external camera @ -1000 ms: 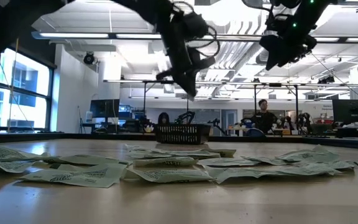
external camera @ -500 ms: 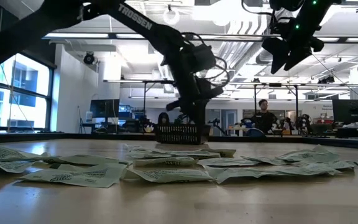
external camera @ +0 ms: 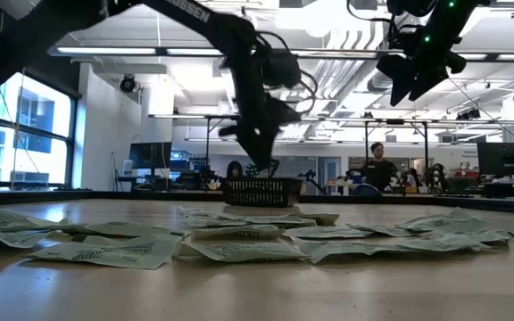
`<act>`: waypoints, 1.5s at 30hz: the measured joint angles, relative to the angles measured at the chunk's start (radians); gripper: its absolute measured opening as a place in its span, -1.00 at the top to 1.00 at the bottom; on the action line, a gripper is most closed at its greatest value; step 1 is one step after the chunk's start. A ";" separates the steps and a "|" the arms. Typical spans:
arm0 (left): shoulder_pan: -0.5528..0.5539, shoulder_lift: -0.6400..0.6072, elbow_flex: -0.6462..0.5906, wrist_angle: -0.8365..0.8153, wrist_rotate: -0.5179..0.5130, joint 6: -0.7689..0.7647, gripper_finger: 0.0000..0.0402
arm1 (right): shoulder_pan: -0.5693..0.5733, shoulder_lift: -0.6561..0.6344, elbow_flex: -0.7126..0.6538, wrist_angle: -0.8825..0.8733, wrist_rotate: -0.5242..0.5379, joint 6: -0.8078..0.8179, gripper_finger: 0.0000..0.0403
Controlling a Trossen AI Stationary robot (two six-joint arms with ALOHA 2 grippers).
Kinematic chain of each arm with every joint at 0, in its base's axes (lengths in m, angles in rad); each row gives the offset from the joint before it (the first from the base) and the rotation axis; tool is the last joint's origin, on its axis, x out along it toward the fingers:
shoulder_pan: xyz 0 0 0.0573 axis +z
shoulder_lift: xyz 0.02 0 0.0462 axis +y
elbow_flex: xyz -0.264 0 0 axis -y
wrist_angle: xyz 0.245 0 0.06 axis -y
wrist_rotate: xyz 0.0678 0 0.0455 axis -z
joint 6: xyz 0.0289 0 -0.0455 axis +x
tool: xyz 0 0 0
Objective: Pick and place Stevia / Truvia into bins
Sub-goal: Put the stevia packet into the black bin
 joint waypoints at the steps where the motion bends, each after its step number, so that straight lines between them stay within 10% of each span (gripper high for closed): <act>1: -0.009 -0.016 0.000 -0.045 0.008 0.003 0.42 | 0.000 0.000 0.000 0.000 -0.004 -0.010 -0.22; 6: -0.083 -0.059 -0.014 -0.229 0.014 -0.005 0.39 | -0.020 0.013 0.000 0.002 -0.124 -0.091 -0.22; 26: -0.412 -0.088 -0.212 -0.321 -0.008 -1.143 0.38 | -0.050 0.099 0.000 0.085 -0.338 -0.282 -0.22; 38: -0.383 -0.177 -0.218 -0.278 -0.084 -1.201 0.38 | -0.049 0.099 0.000 0.098 -0.417 -0.347 -0.22; 45: -0.303 -0.280 -0.305 -0.155 -0.112 -0.981 0.38 | -0.050 0.095 0.000 0.098 -0.415 -0.349 -0.22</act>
